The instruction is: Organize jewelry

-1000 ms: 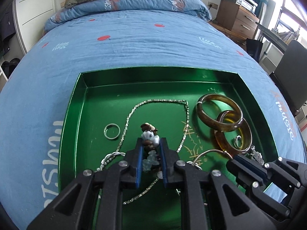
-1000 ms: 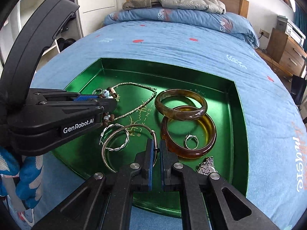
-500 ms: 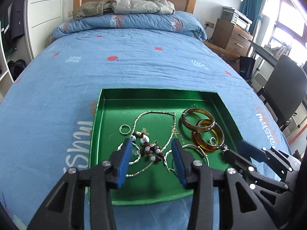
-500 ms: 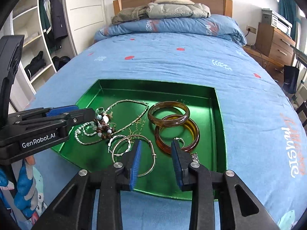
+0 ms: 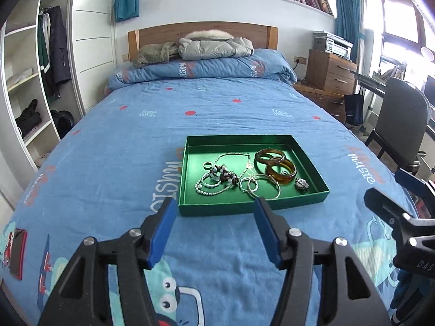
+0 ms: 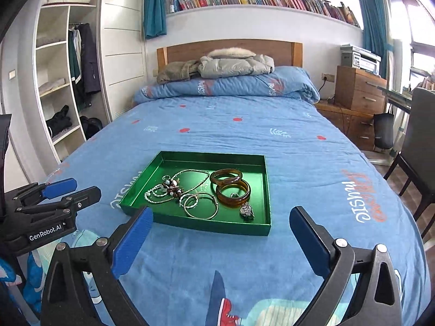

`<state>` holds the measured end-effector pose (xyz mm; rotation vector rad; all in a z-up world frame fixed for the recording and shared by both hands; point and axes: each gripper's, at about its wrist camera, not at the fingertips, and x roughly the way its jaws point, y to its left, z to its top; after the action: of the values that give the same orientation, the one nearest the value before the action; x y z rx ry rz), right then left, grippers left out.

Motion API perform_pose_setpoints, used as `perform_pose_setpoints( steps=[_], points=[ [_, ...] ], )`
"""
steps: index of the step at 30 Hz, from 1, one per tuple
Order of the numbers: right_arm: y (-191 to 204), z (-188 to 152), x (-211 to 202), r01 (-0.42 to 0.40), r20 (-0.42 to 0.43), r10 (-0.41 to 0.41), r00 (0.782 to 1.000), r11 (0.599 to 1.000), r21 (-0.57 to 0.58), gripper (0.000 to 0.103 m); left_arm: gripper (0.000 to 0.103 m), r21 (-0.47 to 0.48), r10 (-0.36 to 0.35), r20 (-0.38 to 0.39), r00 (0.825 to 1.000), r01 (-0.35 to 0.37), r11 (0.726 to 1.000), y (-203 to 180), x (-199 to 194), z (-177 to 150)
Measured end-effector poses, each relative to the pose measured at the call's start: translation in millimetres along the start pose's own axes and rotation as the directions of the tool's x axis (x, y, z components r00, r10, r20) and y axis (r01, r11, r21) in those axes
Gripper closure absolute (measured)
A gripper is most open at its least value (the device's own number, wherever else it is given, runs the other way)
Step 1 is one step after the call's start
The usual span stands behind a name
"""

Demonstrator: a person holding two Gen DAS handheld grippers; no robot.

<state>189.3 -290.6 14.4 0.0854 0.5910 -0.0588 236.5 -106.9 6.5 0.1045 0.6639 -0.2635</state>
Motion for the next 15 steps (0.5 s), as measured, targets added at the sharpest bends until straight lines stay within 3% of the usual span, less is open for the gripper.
perform_pose_setpoints(
  steps=[15],
  points=[
    [-1.2, -38.3, -115.9, 0.02, 0.094, -0.02, 0.995, 1.0, 0.003, 0.0, 0.045, 0.025, 0.088, 0.139, 0.986, -0.092, 0.995, -24.5, -127.4, -30.0]
  ],
)
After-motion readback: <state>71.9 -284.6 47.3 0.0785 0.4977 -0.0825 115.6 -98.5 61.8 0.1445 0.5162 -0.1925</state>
